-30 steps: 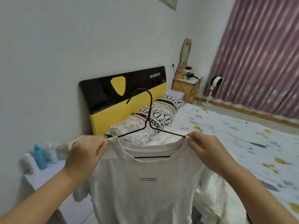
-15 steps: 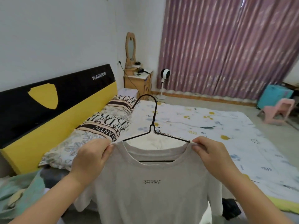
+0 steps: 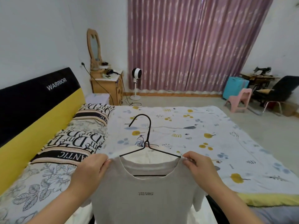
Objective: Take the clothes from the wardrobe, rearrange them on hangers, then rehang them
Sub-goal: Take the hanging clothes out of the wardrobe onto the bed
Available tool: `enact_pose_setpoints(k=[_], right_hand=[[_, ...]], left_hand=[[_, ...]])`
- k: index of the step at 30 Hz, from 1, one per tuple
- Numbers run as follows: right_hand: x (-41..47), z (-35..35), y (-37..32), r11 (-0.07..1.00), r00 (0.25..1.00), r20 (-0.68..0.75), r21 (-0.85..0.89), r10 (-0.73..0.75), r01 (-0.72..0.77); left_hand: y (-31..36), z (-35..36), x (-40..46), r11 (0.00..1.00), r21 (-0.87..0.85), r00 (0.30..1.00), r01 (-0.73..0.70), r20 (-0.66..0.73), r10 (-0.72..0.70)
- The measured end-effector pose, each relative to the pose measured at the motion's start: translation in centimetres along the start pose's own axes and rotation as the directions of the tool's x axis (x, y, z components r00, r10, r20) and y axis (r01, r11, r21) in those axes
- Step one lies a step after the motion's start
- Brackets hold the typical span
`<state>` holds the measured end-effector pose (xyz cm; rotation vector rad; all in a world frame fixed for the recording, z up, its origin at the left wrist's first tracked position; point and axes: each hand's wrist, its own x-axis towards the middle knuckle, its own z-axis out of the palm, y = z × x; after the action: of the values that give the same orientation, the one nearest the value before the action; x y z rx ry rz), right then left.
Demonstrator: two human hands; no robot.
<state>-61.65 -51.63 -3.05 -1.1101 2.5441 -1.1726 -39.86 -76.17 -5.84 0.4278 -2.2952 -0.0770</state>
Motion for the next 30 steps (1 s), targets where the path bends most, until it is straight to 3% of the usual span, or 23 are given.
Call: enact_pose_setpoints(k=[14,20,23,25,30], right_hand=[[18.0,8.6,7.2,0.993,0.996,0.01,0.066,0.093,-0.094],[27.1,13.2,11.9,0.987,0.986,0.049,0.031,0.157,-0.159],[31.2,16.7,15.1,0.98,0.975,0.102,-0.008,0.199,-0.199],[33.3,19.4,17.3,0.974,0.966,0.13,-0.033,0.224,-0.222],[36.4,26.1,22.9,0.945,0.917,0.239,-0.147,0.32,-0.291]], left_hand=[[-8.2,15.3,7.4,0.969,0.082,0.947,0.233,0.21,-0.245],[-9.9,24.0,9.8,0.882,0.23,0.824,0.411,0.32,-0.467],[-10.6,28.9,8.4,0.877,0.273,0.79,0.395,0.387,-0.476],[-11.0,32.3,6.8,0.86,0.307,0.718,0.408,0.474,-0.509],[-12.7,39.9,1.6,0.83,0.422,0.43,0.365,0.714,-0.552]])
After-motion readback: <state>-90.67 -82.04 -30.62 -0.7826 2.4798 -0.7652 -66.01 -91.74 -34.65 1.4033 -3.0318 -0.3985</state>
